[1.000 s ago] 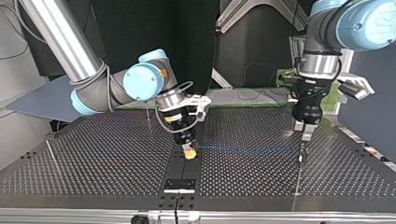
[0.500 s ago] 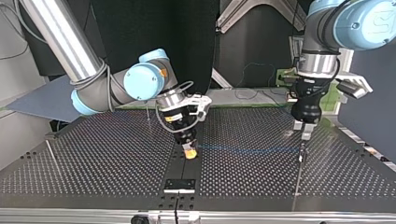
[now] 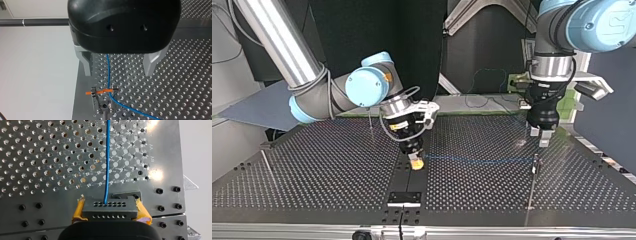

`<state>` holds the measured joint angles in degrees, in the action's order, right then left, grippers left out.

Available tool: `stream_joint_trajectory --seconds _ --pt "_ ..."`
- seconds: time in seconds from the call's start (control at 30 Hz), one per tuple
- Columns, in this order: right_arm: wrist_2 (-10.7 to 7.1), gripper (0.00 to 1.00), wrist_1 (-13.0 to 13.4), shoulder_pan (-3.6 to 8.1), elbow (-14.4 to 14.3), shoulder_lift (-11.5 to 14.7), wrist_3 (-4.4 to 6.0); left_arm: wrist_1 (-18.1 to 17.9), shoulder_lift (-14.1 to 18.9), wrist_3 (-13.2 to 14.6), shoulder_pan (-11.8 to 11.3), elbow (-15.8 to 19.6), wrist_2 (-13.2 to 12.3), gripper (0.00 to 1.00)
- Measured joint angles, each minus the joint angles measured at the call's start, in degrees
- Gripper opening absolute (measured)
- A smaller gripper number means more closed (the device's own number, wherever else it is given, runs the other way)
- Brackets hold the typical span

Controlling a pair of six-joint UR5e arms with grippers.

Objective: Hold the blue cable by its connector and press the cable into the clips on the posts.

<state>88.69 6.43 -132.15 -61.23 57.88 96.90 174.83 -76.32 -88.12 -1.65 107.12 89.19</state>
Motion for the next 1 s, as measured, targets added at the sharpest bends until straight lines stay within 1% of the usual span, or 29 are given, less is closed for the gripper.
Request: stream_joint_trajectory --seconds 0.17,0.33,0.67,0.8,0.93,1.0 --pt "0.01 0.00 0.00 -0.01 0.00 -0.01 -0.03 0.07 0.01 -0.52 0.22 0.04 0.07 1.00" --pt "0.06 0.00 0.00 0.00 0.00 -0.01 -0.03 0.01 0.05 -2.11 0.82 0.06 -1.23 1.00" --pt "0.14 0.00 0.08 0.00 0.00 -0.07 -0.04 -0.94 -0.07 -6.67 2.19 0.01 -5.82 1.00" --pt "0.11 0.00 0.09 0.07 0.00 -0.14 0.05 -1.65 -0.96 -7.74 2.74 -0.03 -7.63 1.00" --pt "0.10 0.00 0.09 0.08 0.00 -0.15 0.07 -2.57 -2.63 -8.17 3.49 -0.52 -9.52 1.00" --pt "0.09 0.00 0.09 0.09 0.00 -0.14 0.06 -3.15 -2.92 -8.25 4.01 -0.98 -9.86 1.00"
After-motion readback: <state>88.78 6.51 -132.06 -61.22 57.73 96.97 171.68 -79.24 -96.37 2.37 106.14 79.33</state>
